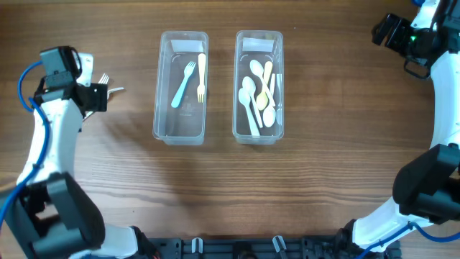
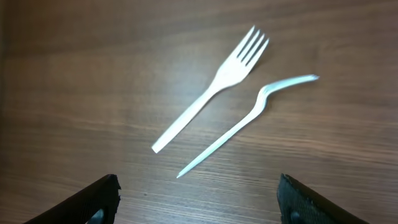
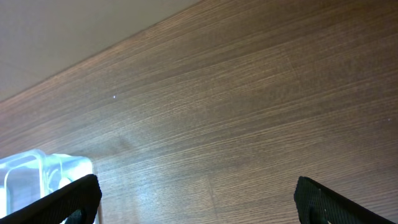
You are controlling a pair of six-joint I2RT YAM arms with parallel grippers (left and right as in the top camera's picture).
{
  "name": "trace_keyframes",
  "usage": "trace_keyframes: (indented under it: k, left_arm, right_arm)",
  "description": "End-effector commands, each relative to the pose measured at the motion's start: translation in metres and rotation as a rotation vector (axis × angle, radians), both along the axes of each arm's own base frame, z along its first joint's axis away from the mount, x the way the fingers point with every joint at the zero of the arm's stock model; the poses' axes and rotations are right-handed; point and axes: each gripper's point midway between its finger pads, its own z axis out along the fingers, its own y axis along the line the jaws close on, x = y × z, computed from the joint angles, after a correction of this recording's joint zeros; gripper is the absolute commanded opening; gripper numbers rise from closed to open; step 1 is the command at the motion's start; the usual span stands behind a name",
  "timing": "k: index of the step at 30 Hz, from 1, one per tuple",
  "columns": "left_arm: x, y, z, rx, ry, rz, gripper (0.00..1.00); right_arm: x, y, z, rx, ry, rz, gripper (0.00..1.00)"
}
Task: Pack container
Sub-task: 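Lower the left gripper onto a white fork and grasp it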
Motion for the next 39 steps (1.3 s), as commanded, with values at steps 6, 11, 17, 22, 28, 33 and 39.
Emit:
trace_keyframes:
  k: [6,11,17,22,28,33,39]
  left_arm:
    - [0.009,-0.023,-0.077,-0.147,0.13,-0.157,0.8]
    - [0.016,-0.021,-0.098,-0.131,0.147,-0.204,0.7]
    - [0.018,-0.022,-0.103,-0.14,0.145,-0.208,0.38]
    - [0.02,-0.021,-0.102,-0.136,0.136,-0.208,0.21]
    - [0.027,-0.019,-0.099,-0.123,0.107,-0.209,0.18]
    - [0.028,-0.019,-0.099,-0.12,0.106,-0.214,0.3]
    - [0.03,-0.017,-0.1,-0.08,0.119,-0.294,0.33]
  right_arm:
    - [0.0,-0.002,0.006,-0.019,-0.013,0.002,1.0]
    - [0.0,-0.002,0.006,-0.019,-0.013,0.002,1.0]
    - [0.0,-0.002,0.006,-0.019,-0.013,0.002,1.0]
    - [0.0,-0.002,0.006,-0.019,-0.013,0.002,1.0]
    - [0.0,-0.002,0.006,-0.019,-0.013,0.002,1.0]
    - [0.0,-0.002,0.006,-0.019,-0.013,0.002,1.0]
    - [0.0,-0.002,0.006,-0.019,-0.013,0.002,1.0]
